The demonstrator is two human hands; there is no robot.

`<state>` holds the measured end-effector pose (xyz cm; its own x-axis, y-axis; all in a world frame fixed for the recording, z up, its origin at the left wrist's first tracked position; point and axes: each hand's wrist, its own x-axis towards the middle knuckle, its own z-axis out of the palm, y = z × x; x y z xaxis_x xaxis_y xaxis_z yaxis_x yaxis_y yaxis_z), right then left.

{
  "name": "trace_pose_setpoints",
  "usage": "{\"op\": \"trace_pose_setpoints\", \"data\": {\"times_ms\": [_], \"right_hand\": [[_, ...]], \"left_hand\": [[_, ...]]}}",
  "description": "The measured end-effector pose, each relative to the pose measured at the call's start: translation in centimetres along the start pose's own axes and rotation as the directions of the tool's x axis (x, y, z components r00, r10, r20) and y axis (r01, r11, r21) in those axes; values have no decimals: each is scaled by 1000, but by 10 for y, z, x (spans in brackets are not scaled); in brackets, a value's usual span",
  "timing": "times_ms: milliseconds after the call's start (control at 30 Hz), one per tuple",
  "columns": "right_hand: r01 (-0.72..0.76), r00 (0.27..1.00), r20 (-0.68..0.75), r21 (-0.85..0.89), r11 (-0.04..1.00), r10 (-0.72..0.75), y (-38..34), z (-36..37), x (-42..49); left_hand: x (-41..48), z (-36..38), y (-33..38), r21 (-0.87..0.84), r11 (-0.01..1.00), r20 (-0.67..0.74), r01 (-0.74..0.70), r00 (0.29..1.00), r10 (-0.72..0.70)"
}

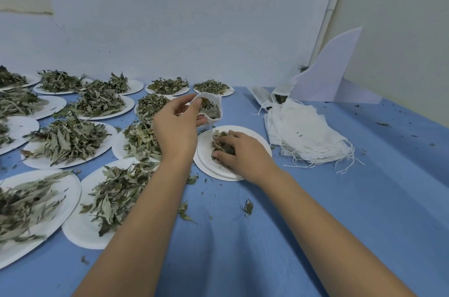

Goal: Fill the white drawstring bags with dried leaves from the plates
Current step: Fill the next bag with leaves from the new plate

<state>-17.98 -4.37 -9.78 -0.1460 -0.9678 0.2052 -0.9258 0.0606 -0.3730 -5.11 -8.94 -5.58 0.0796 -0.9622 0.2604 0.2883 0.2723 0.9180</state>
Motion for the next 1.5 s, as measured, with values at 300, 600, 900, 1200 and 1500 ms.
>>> {"op": "trace_pose_setpoints", "data": {"times_ms": [300, 600, 900, 1200, 1500], "right_hand": [[85, 991, -87, -137, 987, -97, -8, 0, -2], [31, 959, -282, 183, 983, 23, -9, -8, -6], [-254, 964, 257, 827, 501, 65, 1, -74, -7], [-261, 962, 270, 888, 378, 29, 3, -89, -11], [-236, 951, 98, 842, 485, 293, -8, -76, -7]], "left_hand": [[-1, 1, 1, -1, 1000, -42, -4, 999, 4], [-4, 0, -5, 231, 969, 19, -87, 996, 85], [-6, -1, -7, 355, 930, 38, -101, 995, 93], [-10, 2, -7, 393, 911, 55, -124, 992, 111], [-18, 10, -9, 463, 854, 186, -238, 968, 168]]}}
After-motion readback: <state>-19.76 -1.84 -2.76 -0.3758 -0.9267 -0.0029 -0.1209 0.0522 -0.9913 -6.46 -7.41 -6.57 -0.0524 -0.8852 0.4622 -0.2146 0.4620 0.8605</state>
